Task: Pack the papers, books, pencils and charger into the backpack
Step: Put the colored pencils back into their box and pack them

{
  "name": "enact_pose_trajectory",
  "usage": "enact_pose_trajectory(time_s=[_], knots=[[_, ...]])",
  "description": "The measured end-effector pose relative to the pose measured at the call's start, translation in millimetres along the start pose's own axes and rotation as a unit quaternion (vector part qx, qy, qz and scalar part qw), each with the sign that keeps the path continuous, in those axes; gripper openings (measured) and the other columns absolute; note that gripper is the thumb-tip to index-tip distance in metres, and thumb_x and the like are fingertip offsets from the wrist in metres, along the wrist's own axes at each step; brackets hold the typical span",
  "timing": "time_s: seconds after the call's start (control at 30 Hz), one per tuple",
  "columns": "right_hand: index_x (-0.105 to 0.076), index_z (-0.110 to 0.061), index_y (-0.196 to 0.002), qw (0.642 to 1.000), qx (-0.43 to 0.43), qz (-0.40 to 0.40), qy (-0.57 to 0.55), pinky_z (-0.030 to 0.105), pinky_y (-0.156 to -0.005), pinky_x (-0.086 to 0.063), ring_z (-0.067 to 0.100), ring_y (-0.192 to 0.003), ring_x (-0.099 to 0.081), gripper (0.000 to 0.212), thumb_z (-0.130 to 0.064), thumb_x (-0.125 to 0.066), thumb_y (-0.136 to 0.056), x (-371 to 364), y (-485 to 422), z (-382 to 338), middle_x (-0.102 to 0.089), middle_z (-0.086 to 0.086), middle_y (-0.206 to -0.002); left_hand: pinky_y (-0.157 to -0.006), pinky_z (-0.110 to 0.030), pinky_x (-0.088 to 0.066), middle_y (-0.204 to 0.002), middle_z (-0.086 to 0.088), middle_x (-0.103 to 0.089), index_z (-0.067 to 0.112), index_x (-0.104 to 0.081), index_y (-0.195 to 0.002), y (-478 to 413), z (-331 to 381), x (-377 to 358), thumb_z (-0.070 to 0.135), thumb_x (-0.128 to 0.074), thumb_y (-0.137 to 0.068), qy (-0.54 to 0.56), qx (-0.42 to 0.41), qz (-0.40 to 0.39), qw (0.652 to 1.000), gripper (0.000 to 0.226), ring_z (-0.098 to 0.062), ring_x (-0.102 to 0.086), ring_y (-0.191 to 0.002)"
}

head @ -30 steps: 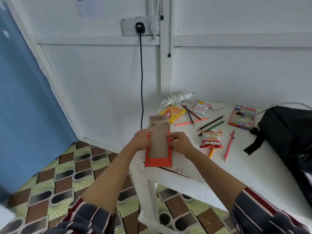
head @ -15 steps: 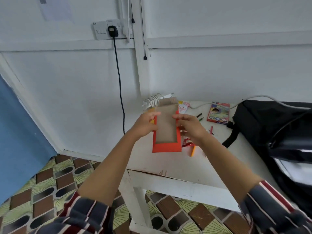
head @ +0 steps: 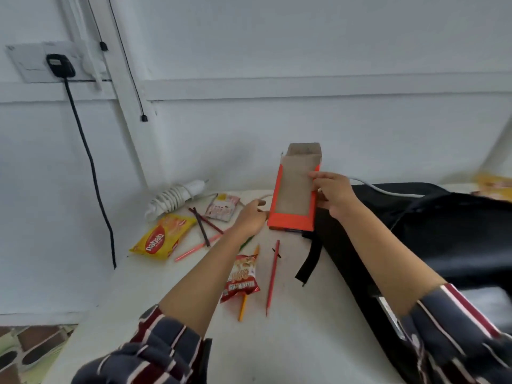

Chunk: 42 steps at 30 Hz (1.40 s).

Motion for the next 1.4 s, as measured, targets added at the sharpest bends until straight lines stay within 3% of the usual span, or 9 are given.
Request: enact_pose_trajectory(time_s=[0.13,0.27,0.53,0.73,0.83,0.93,1.13,1.3,1.4], knots=[[-0.064,-0.007,-0.108,0.999,-0.012,0.036,-0.005,0.033,-0.066,-0.048,0.018,-0.066,-0.053,0.034,0.009,-0.043,-0.086,16,-26,2,-0.057,0.005,-0.079,-0.09,-0.03,-0.041,-0.127,-0.014,-0.055,0.006,-0.046,-0.132,-27,2,-31,0.013,-0.055,-0.09,-0.107,-0.011,-0.018,0.994,0.044,-0.029,-0.052,-0.117],[-0.065,-0.005,-0.106,0.998,-0.03,0.056,-0.003,0.039,-0.074,-0.049,0.02,-0.066,-0.052,0.04,0.012,-0.039,-0.081,24,-40,8,-0.056,0.007,-0.078,-0.09,-0.034,-0.041,-0.123,-0.02,-0.056,0.001,-0.048,-0.122,-47,2,-44,0.015,-0.057,-0.089,-0.192,-0.031,-0.007,0.981,0.037,-0.033,-0.052,-0.115],[-0.065,-0.007,-0.105,0.997,-0.055,0.052,-0.029,0.033,-0.067,-0.05,0.02,-0.08,-0.052,0.041,0.013,-0.039,-0.08,31,-55,16,-0.056,0.004,-0.087,-0.094,-0.037,-0.038,-0.125,-0.02,-0.052,-0.002,-0.036,-0.127,-66,1,-59,0.014,-0.049,-0.092,-0.267,0.001,-0.012,0.964,0.04,-0.034,-0.049,-0.116],[-0.064,-0.01,-0.1,0.995,-0.067,0.051,-0.045,0.028,-0.058,-0.046,0.018,-0.077,-0.053,0.04,0.011,-0.038,-0.079,34,-58,23,-0.058,0.004,-0.089,-0.097,-0.038,-0.04,-0.126,-0.017,-0.051,0.003,-0.039,-0.128,-69,-2,-58,0.011,-0.052,-0.089,-0.219,0.041,-0.014,0.975,0.042,-0.032,-0.047,-0.118],[-0.064,-0.011,-0.096,0.995,-0.069,0.051,-0.045,0.028,-0.058,-0.045,0.018,-0.079,-0.053,0.039,0.011,-0.038,-0.078,35,-59,25,-0.058,0.003,-0.09,-0.103,-0.041,-0.04,-0.128,-0.016,-0.05,0.006,-0.044,-0.128,-71,-11,-54,0.007,-0.051,-0.088,-0.145,0.081,-0.01,0.986,0.041,-0.033,-0.047,-0.12],[-0.064,-0.012,-0.096,0.995,-0.071,0.049,-0.045,0.028,-0.059,-0.046,0.019,-0.081,-0.053,0.038,0.01,-0.039,-0.078,35,-59,25,-0.058,0.004,-0.092,-0.101,-0.042,-0.043,-0.131,-0.012,-0.053,0.012,-0.05,-0.128,-76,-6,-49,0.003,-0.053,-0.086,-0.083,0.066,0.004,0.994,0.043,-0.031,-0.051,-0.119],[-0.065,-0.011,-0.097,0.995,-0.071,0.051,-0.043,0.029,-0.063,-0.048,0.023,-0.091,-0.054,0.039,0.01,-0.039,-0.078,37,-57,25,-0.058,0.005,-0.099,-0.096,-0.043,-0.047,-0.131,-0.017,-0.05,0.001,-0.05,-0.127,-58,2,-39,-0.019,-0.069,-0.067,0.07,0.078,-0.048,0.993,0.066,-0.034,-0.051,-0.117],[-0.065,-0.012,-0.099,0.995,-0.072,0.05,-0.045,0.029,-0.062,-0.047,0.025,-0.099,-0.052,0.04,0.01,-0.039,-0.078,36,-52,22,-0.057,0.004,-0.101,-0.102,-0.037,-0.041,-0.135,-0.011,-0.047,0.008,-0.052,-0.128,-37,2,-24,-0.009,-0.072,-0.071,0.065,0.071,-0.075,0.993,0.063,-0.028,-0.046,-0.123],[-0.065,-0.012,-0.1,0.995,-0.071,0.05,-0.047,0.029,-0.063,-0.047,0.025,-0.1,-0.052,0.041,0.01,-0.039,-0.078,34,-47,19,-0.056,0.004,-0.103,-0.092,-0.03,-0.045,-0.133,-0.007,-0.048,0.01,-0.052,-0.13,-20,0,-17,-0.008,-0.07,-0.074,0.051,0.07,-0.104,0.991,0.061,-0.022,-0.048,-0.112]])
Point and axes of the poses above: each hand's wrist, its own y-axis away from the middle knuckle, its own x-axis out of the back of the hand, z = x × y, the point moved 10 cm from there along -y, towards the middle knuckle
